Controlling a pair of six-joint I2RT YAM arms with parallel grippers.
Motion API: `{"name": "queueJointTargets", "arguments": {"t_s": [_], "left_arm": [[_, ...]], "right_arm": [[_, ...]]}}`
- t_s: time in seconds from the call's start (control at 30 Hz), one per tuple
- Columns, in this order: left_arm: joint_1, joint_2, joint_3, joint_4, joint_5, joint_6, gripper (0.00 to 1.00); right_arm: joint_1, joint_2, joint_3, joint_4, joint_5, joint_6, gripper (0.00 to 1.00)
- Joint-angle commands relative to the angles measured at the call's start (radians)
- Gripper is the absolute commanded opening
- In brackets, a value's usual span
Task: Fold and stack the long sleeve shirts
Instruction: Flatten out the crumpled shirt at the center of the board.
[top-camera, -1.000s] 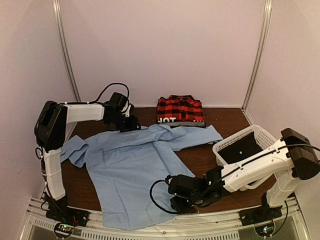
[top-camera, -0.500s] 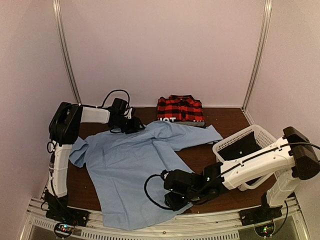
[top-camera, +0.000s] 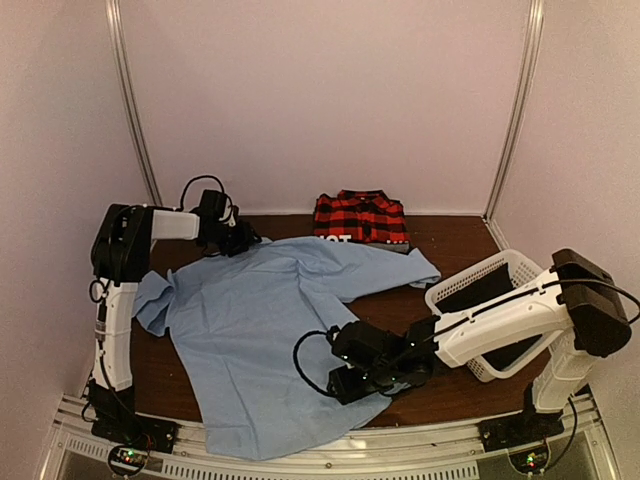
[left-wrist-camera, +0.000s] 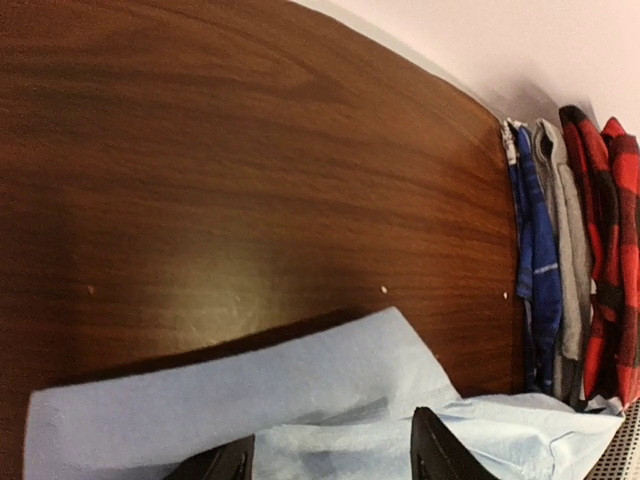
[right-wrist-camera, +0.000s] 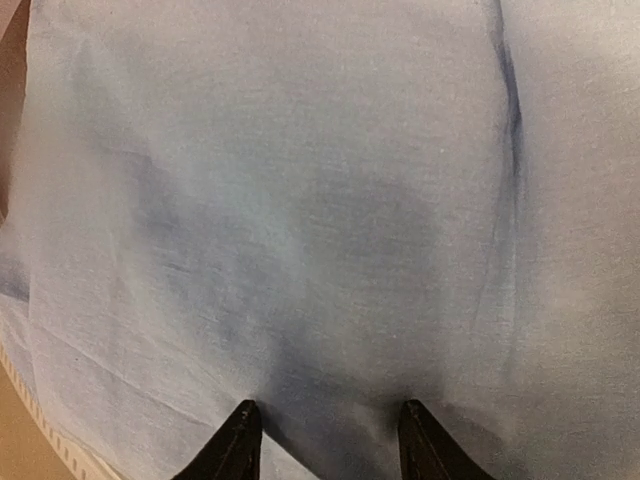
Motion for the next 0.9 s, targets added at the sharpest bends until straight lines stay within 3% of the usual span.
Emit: {"name": "queueJointTargets", "arguments": {"t_s": [0.0,0.27,0.47,0.63,0.87], "left_arm": [[0.034,0.054,0.084,-0.02,-0.038,-0.009,0.55],[0.059,0.163,0.286,-0.104,0.002,0.022,0.55],[0.058,0.152,0.4,-0.153,0.02,0.066,0.55],[0.051,0.097,0.413,-0.157,0.086,0.073,0.55],[0.037,-0.038,0.33,-0.153,0.106,0.079,0.55]], "right_arm": [[0.003,0.046,-0.035,0.064,-0.052,0.025,0.48],[0.003,0.027,-0.033,0.031,-0.043,0.021,0.48],[-0.027,-0.034,0.053,-0.066,0.034,-0.028,0.48],[-0.078,-0.123,0.143,-0.118,0.129,-0.079,0.5],[-0.245,-0.249,0.144,-0.058,0.176,-0.123,0.61]]}}
